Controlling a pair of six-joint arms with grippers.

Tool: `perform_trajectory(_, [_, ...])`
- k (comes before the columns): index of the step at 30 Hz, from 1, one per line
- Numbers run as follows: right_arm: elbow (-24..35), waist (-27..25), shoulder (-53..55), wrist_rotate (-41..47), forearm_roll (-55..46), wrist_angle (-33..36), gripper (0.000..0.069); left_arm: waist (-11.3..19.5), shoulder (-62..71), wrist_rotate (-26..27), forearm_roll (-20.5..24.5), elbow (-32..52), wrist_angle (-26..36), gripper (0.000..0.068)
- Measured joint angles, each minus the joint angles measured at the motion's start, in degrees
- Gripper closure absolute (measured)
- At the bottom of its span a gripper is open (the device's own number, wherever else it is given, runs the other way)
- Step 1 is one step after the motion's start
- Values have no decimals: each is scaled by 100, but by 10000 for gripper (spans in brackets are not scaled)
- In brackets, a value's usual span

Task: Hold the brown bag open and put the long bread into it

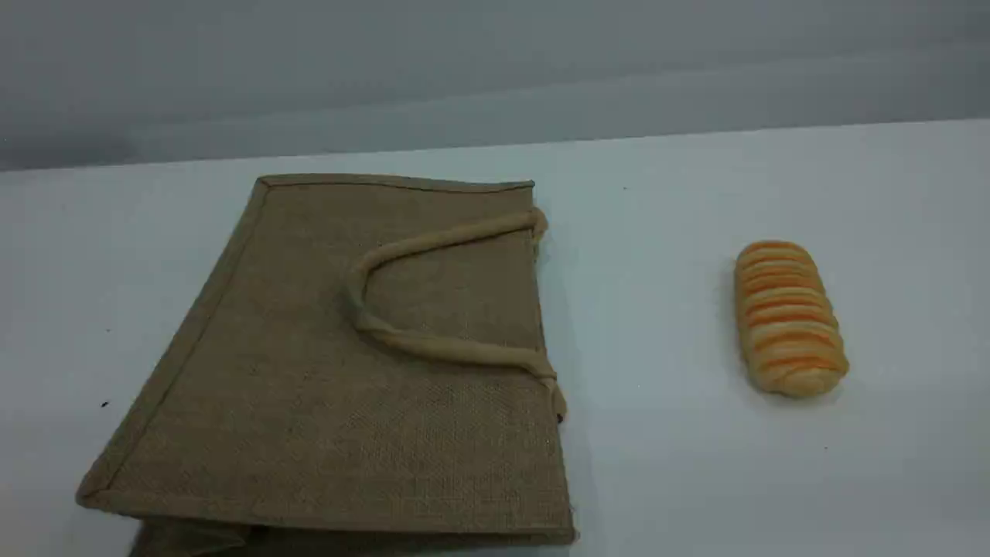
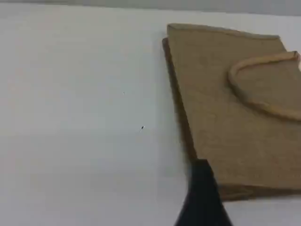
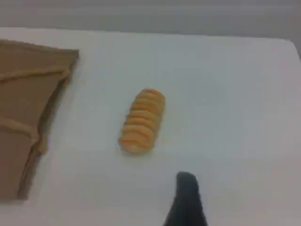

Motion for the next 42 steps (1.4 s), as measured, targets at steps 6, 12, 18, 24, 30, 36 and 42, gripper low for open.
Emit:
perform_trajectory(6, [0, 0, 0, 0, 0, 0, 205, 0, 0, 0, 0, 0, 0, 244])
perform_trajectory(12, [0, 0, 0, 0, 0, 0, 205, 0, 0, 0, 0, 0, 0, 244])
perform_trajectory(18, [0, 0, 0, 0, 0, 0, 205, 0, 0, 0, 0, 0, 0, 244])
perform_trajectory(24, [0, 0, 0, 0, 5, 0, 205, 0, 0, 0, 0, 0, 0, 244])
perform_trajectory(30, [0, 0, 0, 0, 5, 0, 205, 0, 0, 0, 0, 0, 0, 244])
perform_trajectory(36, [0, 0, 0, 0, 0, 0, 205, 0, 0, 0, 0, 0, 0, 244])
perform_trajectory(42, [0, 0, 0, 0, 146, 0, 205, 0, 0, 0, 0, 0, 0, 244])
